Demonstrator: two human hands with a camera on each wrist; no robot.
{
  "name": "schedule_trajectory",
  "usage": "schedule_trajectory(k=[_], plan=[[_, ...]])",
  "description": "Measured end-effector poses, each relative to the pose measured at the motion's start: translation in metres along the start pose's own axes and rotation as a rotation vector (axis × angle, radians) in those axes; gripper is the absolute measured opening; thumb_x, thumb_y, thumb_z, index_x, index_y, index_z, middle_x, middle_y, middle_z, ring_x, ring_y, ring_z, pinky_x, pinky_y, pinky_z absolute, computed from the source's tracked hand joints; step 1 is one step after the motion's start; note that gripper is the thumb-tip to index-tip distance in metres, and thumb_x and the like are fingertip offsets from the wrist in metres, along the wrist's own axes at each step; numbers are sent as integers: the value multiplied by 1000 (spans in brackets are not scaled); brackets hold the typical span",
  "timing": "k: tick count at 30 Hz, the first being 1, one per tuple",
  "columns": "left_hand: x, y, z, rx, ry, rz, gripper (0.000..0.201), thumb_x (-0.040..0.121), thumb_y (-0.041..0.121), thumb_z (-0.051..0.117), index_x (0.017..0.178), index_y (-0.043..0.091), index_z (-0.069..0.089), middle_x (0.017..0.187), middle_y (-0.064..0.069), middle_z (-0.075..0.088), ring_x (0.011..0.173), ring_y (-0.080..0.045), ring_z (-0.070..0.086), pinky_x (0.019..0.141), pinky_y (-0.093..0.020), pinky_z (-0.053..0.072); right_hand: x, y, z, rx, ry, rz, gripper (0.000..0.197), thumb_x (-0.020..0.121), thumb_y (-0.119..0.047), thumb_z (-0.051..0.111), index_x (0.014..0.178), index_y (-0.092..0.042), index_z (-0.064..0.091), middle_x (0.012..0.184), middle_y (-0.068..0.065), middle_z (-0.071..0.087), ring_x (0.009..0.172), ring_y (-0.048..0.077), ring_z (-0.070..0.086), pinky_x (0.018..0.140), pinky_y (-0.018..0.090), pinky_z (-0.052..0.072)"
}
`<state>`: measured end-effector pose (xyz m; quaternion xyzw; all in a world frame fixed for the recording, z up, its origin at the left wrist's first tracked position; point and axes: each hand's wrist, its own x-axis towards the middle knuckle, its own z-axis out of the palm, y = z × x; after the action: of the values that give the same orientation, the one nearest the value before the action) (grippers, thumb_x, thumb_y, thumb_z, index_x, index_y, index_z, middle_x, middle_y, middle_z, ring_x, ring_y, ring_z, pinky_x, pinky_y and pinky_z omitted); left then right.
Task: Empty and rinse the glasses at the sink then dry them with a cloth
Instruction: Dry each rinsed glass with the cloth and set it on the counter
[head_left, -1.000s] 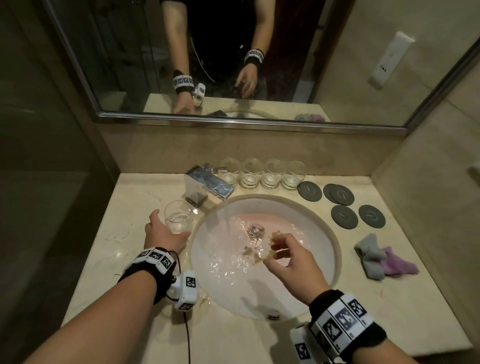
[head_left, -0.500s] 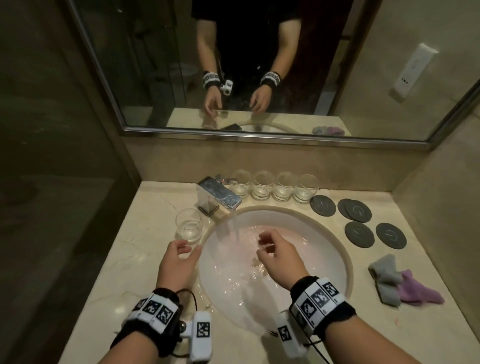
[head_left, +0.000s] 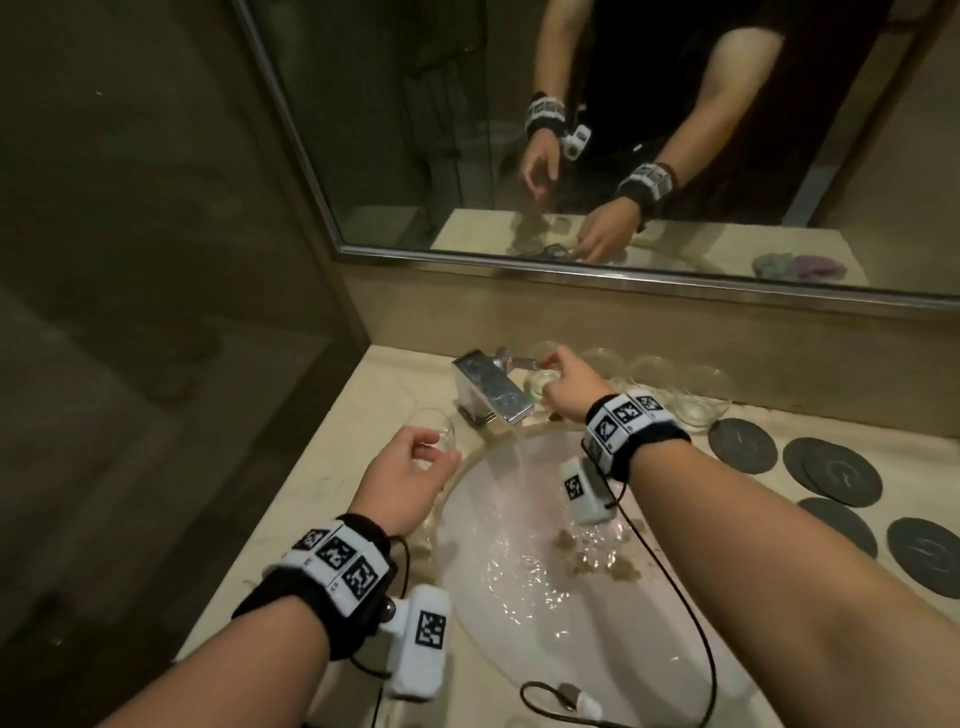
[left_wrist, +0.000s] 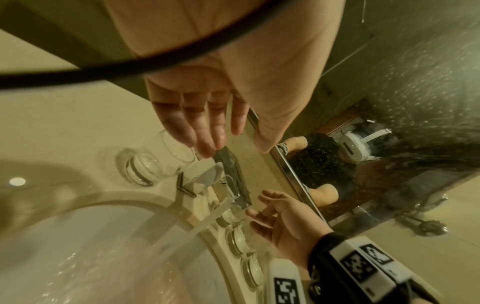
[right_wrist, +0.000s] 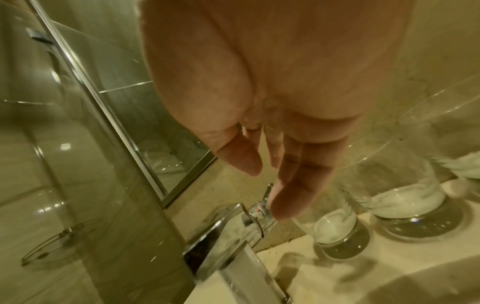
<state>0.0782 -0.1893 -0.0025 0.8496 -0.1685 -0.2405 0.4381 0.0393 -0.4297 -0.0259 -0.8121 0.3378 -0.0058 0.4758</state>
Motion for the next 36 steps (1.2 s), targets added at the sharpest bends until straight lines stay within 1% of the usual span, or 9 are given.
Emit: schedule_trajectory(k=[3,8,13,17,20,22,28,31,36], plan=[[-1,12,0,5,33,18,29,90,32,66,116,22,55,103,6,61,93,-19,64,87,-38,53,16,-3,1,66,-68,26,40,91,4,40,128,-12,45,114,9,51,96,32,67,73,42,59],[-4,23,6,9,46,35,28,91,33,65,115,23,55,101,6,62,93,-18,65,86,-35,52,34,2,8,61,-113,38,36,92,4,33,122,-10,48,110,17,56,78,27,64,75,48,58],[-5,19,11,4,41,20,28,91,35,64,115,26,54,102,7,62,95,-17,64,89,-38,53,45,5,15,54,-99,33,32,91,4,35,111,-16,50,99,14,57,66,20,61,57,35,56],[-3,10,11,1,38,1,29,91,37,64,115,27,54,106,7,62,97,-17,64,92,-40,52,48,5,21,8,-66,16,31,88,4,40,107,-19,51,92,12,61,71,28,65,69,45,60],[-1,7,12,-28,40,-9,29,90,37,65,115,27,54,106,7,62,95,-16,64,88,-36,53,47,7,21,21,-32,-3,30,86,5,38,99,-18,52,88,13,61,60,27,62,59,40,56],[0,7,14,-41,34,-16,29,90,36,65,115,26,53,105,7,61,91,-16,65,81,-32,52,45,8,20,40,-24,-9,31,85,5,34,97,-16,54,87,12,60,57,27,61,59,41,56],[3,12,27,-62,-17,0,24,92,30,64,113,25,53,103,8,61,92,-18,64,87,-37,53,31,1,12,-74,-124,-39,41,88,2,36,120,-21,47,100,9,60,79,30,66,64,40,57],[3,15,25,-69,-33,25,24,92,31,64,112,26,53,103,8,60,94,-18,64,88,-37,53,18,2,15,-37,34,-65,41,88,-2,43,126,-18,45,117,9,59,87,31,66,75,46,58],[0,22,13,-105,-54,64,26,91,31,65,114,23,54,101,8,61,87,-17,65,85,-37,54,-28,4,22,-27,171,-101,34,93,-8,49,127,-11,46,127,4,55,112,20,55,98,35,47]])
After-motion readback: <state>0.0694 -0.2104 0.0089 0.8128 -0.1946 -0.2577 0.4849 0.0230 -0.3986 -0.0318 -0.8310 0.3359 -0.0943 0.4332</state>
